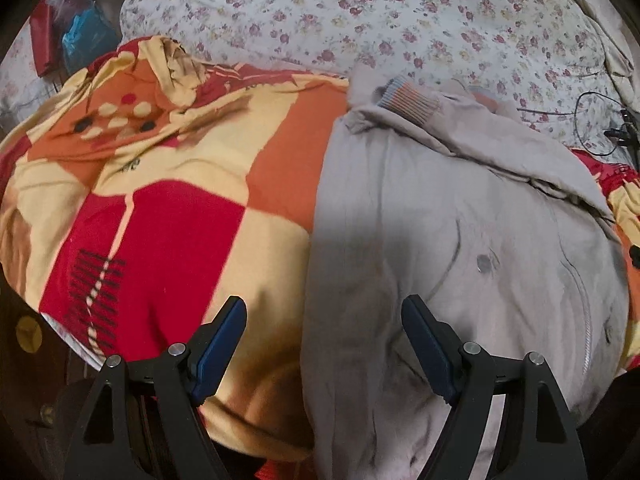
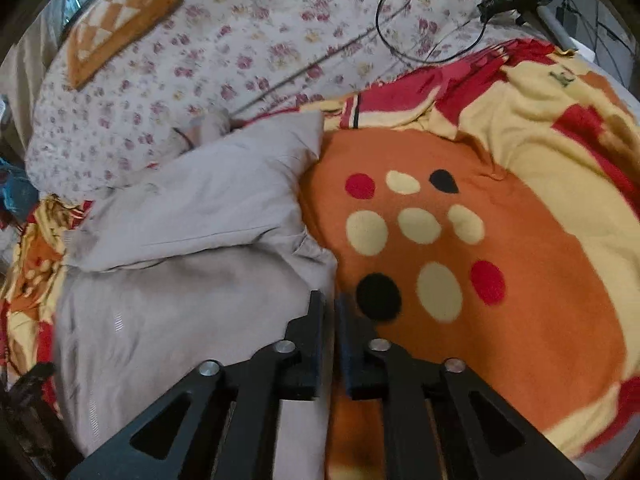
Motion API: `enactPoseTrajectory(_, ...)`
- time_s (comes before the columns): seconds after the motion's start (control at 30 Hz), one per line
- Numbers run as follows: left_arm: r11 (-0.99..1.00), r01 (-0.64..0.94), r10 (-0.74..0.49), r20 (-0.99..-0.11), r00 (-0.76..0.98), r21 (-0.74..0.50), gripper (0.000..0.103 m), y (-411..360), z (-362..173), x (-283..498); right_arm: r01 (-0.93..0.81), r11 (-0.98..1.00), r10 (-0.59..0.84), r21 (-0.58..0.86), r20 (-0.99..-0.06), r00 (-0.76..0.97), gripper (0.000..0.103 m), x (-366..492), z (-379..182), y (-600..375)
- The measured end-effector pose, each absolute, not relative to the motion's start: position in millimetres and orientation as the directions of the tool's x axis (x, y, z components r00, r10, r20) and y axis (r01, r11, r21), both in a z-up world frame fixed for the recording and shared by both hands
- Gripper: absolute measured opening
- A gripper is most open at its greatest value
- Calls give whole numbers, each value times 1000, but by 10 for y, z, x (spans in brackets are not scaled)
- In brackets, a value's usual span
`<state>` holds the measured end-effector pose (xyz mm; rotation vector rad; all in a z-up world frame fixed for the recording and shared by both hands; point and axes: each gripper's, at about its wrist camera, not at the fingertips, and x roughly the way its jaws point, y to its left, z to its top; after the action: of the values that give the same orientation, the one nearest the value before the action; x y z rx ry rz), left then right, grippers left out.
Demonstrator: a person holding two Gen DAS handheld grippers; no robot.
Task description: Fold large clothes
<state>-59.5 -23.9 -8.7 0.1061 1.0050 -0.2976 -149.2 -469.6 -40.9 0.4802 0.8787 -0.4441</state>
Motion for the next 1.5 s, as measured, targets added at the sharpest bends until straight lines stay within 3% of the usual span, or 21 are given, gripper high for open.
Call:
enactPoseTrajectory(0.07, 951, 303, -212, -845, 491, -63, 80, -207, -85, -661, 517, 822, -125, 240, -808, 575, 58, -1644, -368, -4587)
enactPoseTrajectory(0.33, 948, 316, -191, -869, 457, -42, 80, -85, -225, -845, 402, 890, -3, 215, -880, 476, 55, -1869, -897, -3976)
enactPoseTrajectory(0.37, 949, 313, -189, -869, 457, -42, 80, -65, -226, -858, 399, 899, -44, 178, -872, 487, 45, -1870, -886, -3930)
enactPoseTrajectory(0.4, 950, 310, -191, -868, 459, -45, 80, -43, -219, -878, 385, 911, -70, 149, -864, 499, 13, -1871, -855, -3894)
enactPoseTrajectory(0.43, 951, 307, -191, -866, 461, -46, 80, -32, -215, -893, 377, 911, -56, 165, -858, 511, 4, -1881, -821, -3899)
enactPoseTrajectory(0.67, 953, 298, -185, -873, 451, -47, 80, 43, -288, -994, 434, 888, -102, 150, -858, 504, 0, -1985, -760, -4085)
enactPoseTrajectory(0.73, 953, 299, -184, -873, 452, -46, 80, 49, -299, -1008, 419, 889, -64, 185, -855, 514, 2, -2014, -761, -4061)
enactPoseTrajectory(0.83, 952, 301, -185, -873, 451, -46, 80, 51, -308, -1031, 397, 880, 9, 260, -845, 535, 16, -2143, -688, -4037)
enactPoseTrajectory(0.9, 953, 300, -187, -872, 452, -49, 80, 51, -310, -1048, 373, 882, 48, 288, -843, 536, 41, -2229, -652, -3975)
enactPoseTrajectory(0.97, 951, 304, -188, -873, 449, -48, 80, 40, -316, -1069, 342, 891, 92, 300, -855, 510, 47, -2270, -677, -3892)
enactPoseTrajectory(1.5, 942, 324, -206, -909, 361, -85, 81, 119, -511, -1178, 267, 923, 188, 276, -930, 315, 61, -2302, -1213, -3524)
